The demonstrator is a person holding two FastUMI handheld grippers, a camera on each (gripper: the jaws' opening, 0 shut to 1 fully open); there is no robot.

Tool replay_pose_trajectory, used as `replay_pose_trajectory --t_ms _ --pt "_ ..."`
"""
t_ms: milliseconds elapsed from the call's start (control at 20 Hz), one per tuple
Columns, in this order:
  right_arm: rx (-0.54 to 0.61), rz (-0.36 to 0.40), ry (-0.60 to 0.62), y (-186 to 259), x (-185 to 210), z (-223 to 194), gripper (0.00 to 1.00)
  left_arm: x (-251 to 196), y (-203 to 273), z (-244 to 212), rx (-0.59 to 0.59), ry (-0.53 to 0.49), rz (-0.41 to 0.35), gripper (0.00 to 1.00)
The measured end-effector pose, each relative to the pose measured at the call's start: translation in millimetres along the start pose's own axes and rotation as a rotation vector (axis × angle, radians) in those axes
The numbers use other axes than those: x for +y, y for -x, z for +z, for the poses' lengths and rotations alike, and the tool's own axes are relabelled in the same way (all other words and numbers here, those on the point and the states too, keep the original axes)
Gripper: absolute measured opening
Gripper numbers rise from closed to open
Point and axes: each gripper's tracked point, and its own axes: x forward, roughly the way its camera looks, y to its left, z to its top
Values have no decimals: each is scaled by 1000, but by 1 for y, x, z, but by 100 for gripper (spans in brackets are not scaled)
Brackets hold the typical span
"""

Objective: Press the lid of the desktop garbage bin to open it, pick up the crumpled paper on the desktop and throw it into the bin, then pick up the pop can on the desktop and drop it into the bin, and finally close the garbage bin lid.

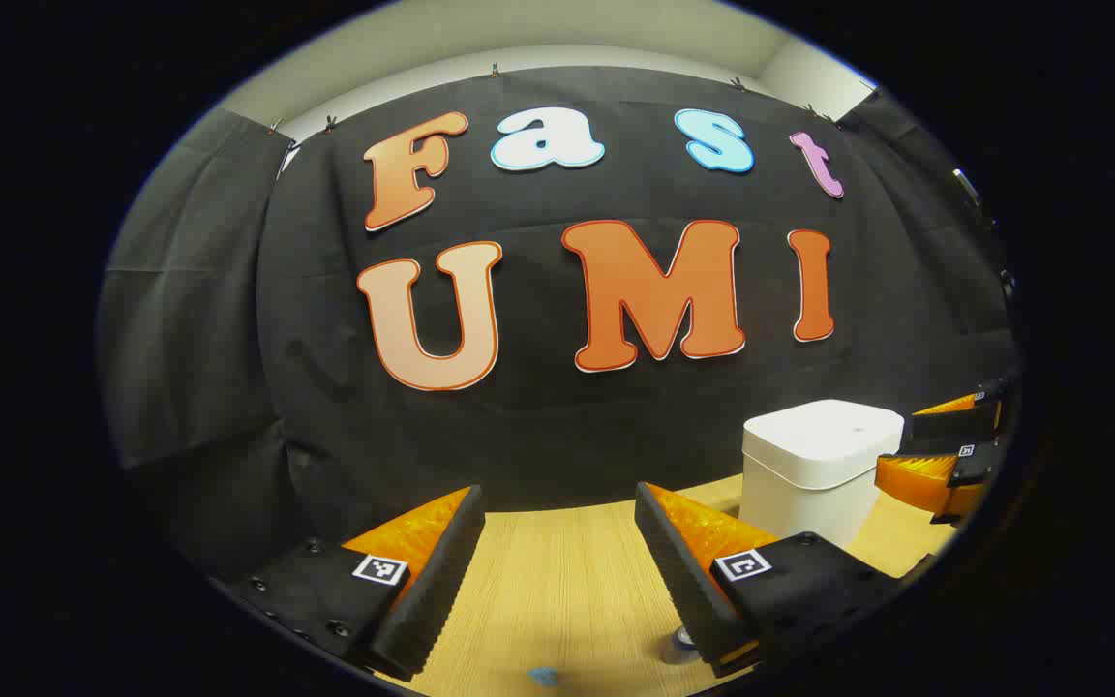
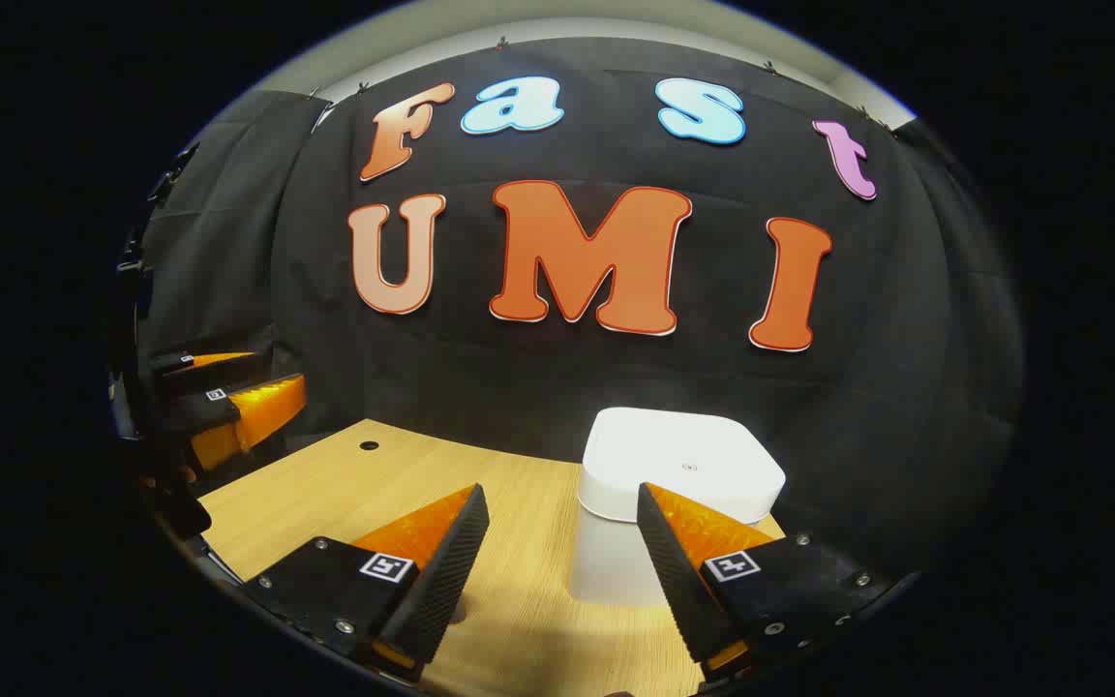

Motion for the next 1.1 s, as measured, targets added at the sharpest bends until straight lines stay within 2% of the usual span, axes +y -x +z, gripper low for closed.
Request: replay_pose_trajectory --t_ms 100,250,950,1000,1100 --pt "5 -1 -5 0 2 -2 93 1 2 -3 3 0 1 96" --pt "12 7 -9 1 7 -3 93 1 5 -5 14 5 1 100" --pt "-21 30 32 1 11 12 92 5 15 -8 8 -2 25 100" --pt "-20 36 37 1 11 13 92 5 14 -9 10 -4 28 97" --pt "-22 31 45 -4 5 16 87 4 14 -11 11 -3 28 100"
